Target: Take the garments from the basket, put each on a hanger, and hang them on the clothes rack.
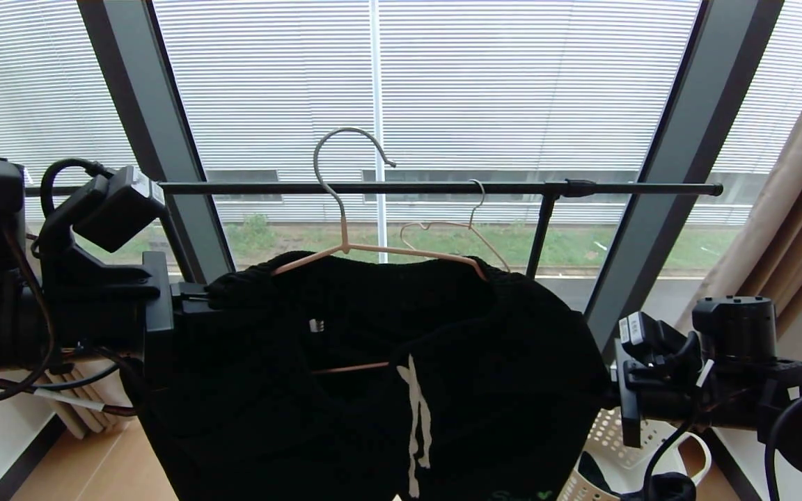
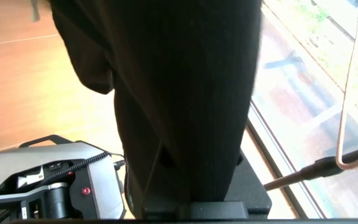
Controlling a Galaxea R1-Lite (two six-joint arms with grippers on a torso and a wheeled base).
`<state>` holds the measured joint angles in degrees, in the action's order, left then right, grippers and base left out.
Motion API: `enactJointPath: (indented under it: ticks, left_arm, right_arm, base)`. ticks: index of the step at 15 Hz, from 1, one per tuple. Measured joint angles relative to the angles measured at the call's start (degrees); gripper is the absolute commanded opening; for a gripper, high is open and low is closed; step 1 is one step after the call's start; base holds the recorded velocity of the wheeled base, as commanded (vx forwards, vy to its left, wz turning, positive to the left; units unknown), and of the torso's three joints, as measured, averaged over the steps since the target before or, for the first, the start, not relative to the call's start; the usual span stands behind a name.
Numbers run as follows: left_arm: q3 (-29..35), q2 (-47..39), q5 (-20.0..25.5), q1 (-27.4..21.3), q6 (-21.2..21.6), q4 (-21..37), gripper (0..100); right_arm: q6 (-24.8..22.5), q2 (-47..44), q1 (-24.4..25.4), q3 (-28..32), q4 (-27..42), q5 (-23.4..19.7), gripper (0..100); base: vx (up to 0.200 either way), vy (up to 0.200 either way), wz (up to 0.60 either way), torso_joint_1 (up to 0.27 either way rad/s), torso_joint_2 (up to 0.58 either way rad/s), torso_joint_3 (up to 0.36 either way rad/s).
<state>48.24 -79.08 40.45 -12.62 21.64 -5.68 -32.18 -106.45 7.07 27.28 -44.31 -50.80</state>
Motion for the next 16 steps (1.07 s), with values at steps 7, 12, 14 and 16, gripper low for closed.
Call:
enactJointPath:
  ticks: [7,12,14,16]
  left_arm:
    - [-0.30,0.30,-0.02,0.61,-0.05,-0.11,0]
    - [-2.32,0.85,-0.05,6.12,-0.18,-0.09,0]
    - [-3.06,1.24,-0.05,8.16,-0.21,-0.11,0]
    - [-3.29,1.00,-0.46,10.45,-1.52,-0.09,0]
  right_arm:
    - [-0.49,0.37,0.15,-0.55,0.15,0.16,100]
    - [1.06,2.32,2.68,-0.13,0.28,9.28,100]
    - [4.51,3.54,4.80,0.50,0.26,12.40,100]
    - [17.47,5.60,8.17,1.96,0.22,21.47,100]
  base:
    - [0.000,0.000,0.00,0.000,0.00,0.000]
    - [0.000,0.000,0.00,0.000,0.00,0.000]
    - [0.000,0.000,0.00,0.000,0.00,0.000]
    - [0.000,0.000,0.00,0.000,0.00,0.000]
